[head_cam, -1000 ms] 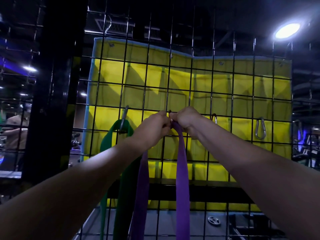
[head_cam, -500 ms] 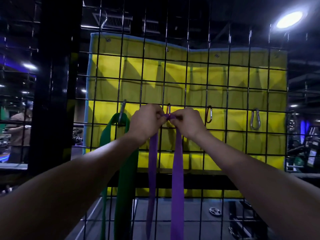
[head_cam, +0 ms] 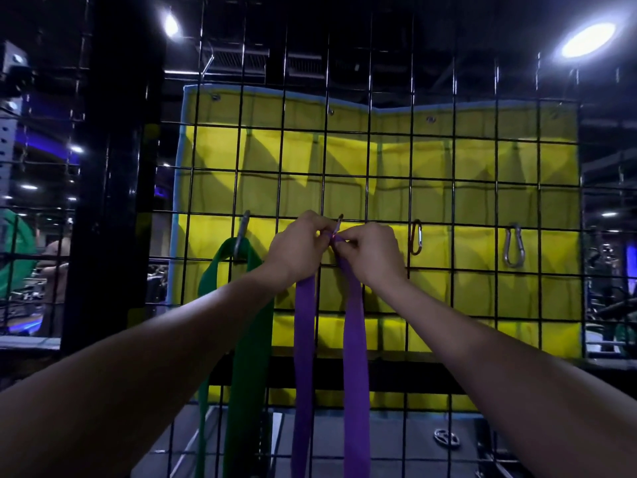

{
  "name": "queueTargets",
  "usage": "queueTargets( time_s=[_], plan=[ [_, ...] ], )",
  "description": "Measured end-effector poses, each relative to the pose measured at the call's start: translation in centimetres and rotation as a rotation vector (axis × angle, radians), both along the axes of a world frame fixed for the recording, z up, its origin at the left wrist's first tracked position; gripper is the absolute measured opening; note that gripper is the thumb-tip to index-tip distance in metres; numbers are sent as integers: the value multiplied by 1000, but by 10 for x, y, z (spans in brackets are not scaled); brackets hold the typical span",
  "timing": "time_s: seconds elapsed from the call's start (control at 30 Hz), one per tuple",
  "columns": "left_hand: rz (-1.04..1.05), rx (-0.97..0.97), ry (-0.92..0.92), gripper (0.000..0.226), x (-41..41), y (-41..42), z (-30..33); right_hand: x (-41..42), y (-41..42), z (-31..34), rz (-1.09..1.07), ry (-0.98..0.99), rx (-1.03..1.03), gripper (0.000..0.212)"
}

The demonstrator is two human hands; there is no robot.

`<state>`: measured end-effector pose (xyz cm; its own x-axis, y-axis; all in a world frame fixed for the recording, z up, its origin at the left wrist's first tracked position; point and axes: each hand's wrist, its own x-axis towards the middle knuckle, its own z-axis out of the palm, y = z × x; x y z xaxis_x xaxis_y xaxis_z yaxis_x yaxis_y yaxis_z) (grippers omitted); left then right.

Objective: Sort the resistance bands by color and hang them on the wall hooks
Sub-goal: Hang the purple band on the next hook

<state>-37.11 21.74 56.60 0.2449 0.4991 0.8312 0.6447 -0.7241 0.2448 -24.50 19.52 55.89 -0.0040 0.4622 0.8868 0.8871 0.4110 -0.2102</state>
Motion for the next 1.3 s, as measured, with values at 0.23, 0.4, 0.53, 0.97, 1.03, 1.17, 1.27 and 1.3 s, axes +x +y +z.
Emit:
queueTargets(
  time_s=[0.23, 0.4, 0.53, 0.97, 1.03, 1.17, 1.27, 1.3],
  plan=[
    [-77, -150, -141, 23, 5, -3, 11, 1, 0, 5, -49, -56, 3, 20],
    [-223, -290, -321, 22, 11, -6, 7, 1, -4, -1, -252, -240, 37, 27],
    [-264, -310, -308, 29, 3, -8, 3, 4, -5, -9, -352, -375, 97, 29],
    [-163, -96, -156, 34, 1, -20, -18, 7, -5, -6, -169, -214, 4, 30],
    [-151, -71, -167, 36, -1, -15, -15, 4, -6, 1, -164, -336, 43, 37],
    [-168, -114, -251, 36, -6, -12, -14, 8, -6, 2, -156, -420, 34, 35],
    [-168, -150, -218, 41, -3, -21, -18, 11, -6, -9, -200, -388, 33, 40],
    [-183, -161, -213, 45, -2, -24, -21, 11, -7, -14, -196, -353, 7, 43]
  ],
)
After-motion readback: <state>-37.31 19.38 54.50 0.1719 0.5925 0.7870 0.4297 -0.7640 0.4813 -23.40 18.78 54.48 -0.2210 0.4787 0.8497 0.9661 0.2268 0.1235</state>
